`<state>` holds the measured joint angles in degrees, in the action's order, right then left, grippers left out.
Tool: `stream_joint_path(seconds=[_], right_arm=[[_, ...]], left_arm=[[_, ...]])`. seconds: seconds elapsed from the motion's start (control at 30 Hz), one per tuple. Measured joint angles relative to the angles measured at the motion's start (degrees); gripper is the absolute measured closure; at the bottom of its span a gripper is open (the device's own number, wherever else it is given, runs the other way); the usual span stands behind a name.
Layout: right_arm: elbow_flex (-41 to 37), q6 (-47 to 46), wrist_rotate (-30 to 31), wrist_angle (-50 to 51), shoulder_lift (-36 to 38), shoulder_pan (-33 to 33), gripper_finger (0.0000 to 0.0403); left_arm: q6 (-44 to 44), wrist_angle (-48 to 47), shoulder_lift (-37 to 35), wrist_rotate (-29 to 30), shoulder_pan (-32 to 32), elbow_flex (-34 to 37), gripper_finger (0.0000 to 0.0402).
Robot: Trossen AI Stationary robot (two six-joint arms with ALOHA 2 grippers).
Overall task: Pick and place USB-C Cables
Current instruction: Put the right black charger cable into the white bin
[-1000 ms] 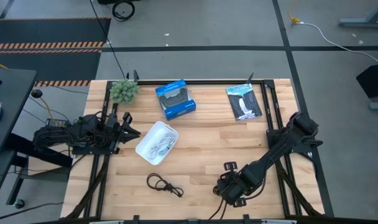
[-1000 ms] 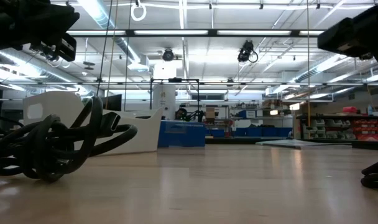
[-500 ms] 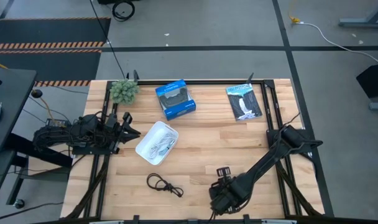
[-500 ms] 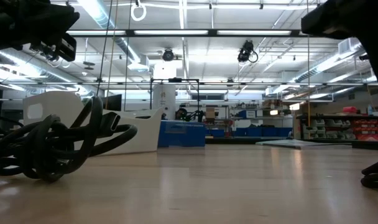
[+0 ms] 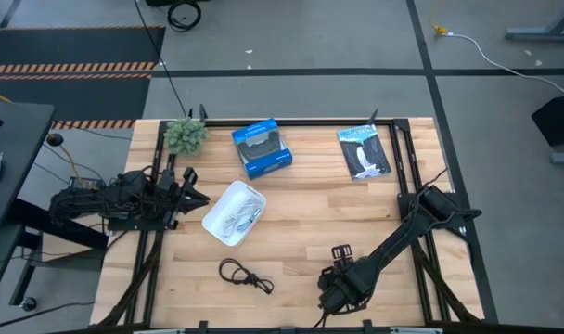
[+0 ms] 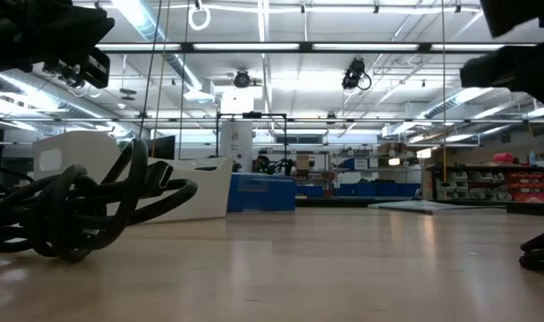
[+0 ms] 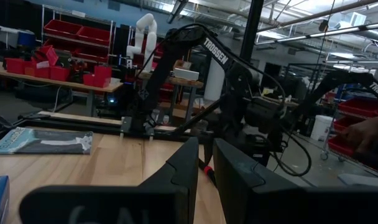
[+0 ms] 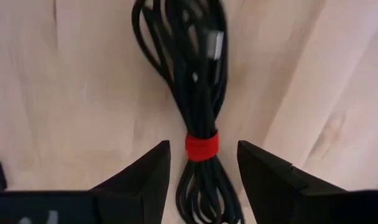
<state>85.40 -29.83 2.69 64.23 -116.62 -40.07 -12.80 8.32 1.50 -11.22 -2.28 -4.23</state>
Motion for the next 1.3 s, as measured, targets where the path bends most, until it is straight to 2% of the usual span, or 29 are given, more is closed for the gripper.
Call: stream_joint_path(seconds=[0.2,0.43,0.57,1.3], right_arm=[[-2.7,-1.1,-2.0,-1.9,1.7,-0.1,0.0215],[-9.6,-3.6,0.8,-6.2,7.5,-0.8,0.0215],[-12.6,-3.6,0.8,-11.3,7.9,-1.0,0.0215],[-12.9,-2.9,2.2,-13.6,5.1,-1.6,0.0246]], left_arm=[[0.0,0.0,0.0,0.0,0.0,0.0,0.0345],[0.0,0.0,0.0,0.0,0.0,0.0,0.0345],[0.0,0.0,0.0,0.0,0.0,0.0,0.0345],[0.0,0.1,0.0,0.0,0.0,0.0,0.0345]])
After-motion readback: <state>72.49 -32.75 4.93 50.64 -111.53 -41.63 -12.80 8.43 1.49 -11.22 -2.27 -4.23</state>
